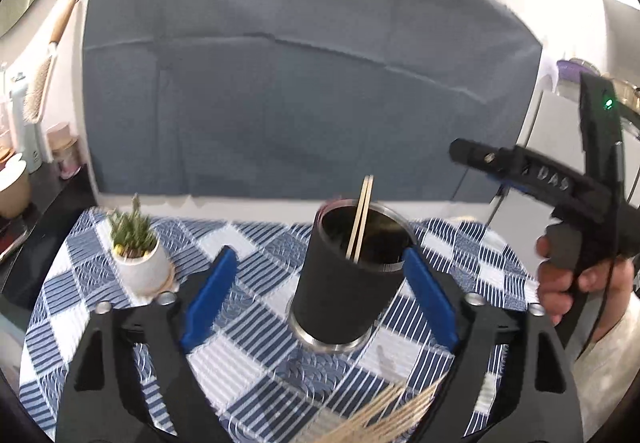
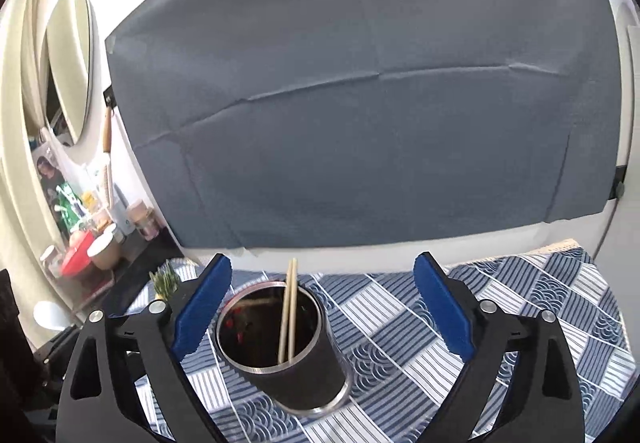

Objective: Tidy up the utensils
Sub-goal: 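Open the left gripper and raise it away from the black holder, then lower the left tool back toward the remaining wooden sticks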

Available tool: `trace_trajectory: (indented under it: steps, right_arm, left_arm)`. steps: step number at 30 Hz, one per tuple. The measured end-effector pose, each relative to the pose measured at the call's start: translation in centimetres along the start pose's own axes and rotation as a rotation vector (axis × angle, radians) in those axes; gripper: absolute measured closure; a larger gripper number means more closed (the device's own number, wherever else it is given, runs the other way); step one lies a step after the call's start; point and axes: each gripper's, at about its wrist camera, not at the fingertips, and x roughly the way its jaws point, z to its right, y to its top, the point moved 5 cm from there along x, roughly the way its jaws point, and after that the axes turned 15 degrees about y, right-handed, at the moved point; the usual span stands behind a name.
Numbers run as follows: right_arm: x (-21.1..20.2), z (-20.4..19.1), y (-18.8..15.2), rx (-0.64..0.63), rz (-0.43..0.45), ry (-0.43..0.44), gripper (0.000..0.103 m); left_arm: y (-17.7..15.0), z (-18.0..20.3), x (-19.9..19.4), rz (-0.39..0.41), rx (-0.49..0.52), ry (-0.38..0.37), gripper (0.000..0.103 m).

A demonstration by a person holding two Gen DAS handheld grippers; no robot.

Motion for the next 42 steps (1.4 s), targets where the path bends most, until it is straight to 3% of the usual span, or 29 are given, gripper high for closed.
trace_trajectory:
  steps: [3,11,17,22,30,36,42]
  right_arm:
    - [-0.9,0.2,-1.1,-0.011,-0.019,-0.035,0.011]
    - [-2.8,0.8,-5.3,-0.042,-0.116,-0.119,0.009]
    - [-4.1,0.6,-8.4,-0.042,-0.141,-0.151,0.008]
    - [-4.3,0.6,-11.8,-0.02,-0.216,-0.142,0.008]
    - [-3.8,1.8,-19.4,0.167,-0.394,-0.13,0.008]
    - [-2.9,2.8,-23.9,0.329,-0.506,-0.169,0.008]
    - [-2.0,3.1,-26.2,0.45,-0.544,-0.231,0.007]
  left_arm:
    - [-1.4,-0.5,-0.4,-0.042,-0.002,0.036,0.005]
    - [-6.1,-1.4,-0.3,-0.222,0.033,0.096,0.006]
    - [-9.6,-1.5,-1.1,-0.284,0.069,0.102,0.006]
    - [-12.2,-1.6,-1.4,-0.341,0.068,0.104,0.006]
    - [-16.0,-1.7,-0.3,-0.475,0.158,0.087,0.006]
    - [-16.1,-2.5,1.6,-0.509,0.211,0.079,0.006]
    - [-15.4,-2.6,5.1,-0.566,0.299,0.017,0.006]
